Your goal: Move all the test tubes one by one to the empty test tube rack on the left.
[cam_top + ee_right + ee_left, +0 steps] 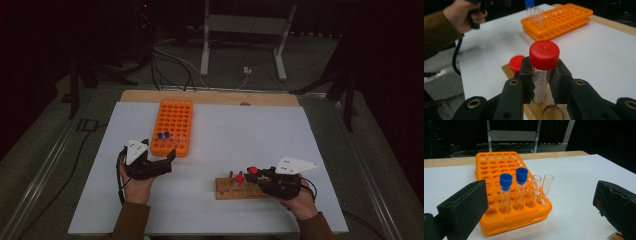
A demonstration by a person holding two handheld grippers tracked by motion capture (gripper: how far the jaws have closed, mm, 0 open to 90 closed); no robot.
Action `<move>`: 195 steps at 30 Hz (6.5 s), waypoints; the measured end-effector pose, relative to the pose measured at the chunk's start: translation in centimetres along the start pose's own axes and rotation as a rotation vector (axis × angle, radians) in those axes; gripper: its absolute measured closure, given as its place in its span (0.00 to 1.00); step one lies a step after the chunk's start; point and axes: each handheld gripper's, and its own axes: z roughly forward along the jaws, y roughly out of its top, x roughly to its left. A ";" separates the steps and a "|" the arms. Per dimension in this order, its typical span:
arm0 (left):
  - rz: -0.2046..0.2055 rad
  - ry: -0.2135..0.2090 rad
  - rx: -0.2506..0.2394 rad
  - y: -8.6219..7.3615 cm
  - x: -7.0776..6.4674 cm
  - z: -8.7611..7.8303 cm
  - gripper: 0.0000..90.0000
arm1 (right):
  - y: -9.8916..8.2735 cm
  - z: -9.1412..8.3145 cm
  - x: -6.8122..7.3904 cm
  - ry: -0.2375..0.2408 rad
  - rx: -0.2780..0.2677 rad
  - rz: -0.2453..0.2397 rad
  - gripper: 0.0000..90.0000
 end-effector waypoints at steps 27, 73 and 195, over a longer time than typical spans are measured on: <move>0.089 -0.134 0.004 2.1 -3.9 0.6 0.01 | 4.7 -1.3 -2.5 -0.050 -0.087 0.076 0.83; 0.269 -0.388 0.064 2.9 -13.2 4.9 0.58 | 7.5 5.1 -1.0 -0.019 -0.004 0.057 0.83; 0.096 0.139 0.225 -1.5 5.9 6.6 0.77 | 1.9 0.3 -2.1 -0.219 -0.141 0.131 0.01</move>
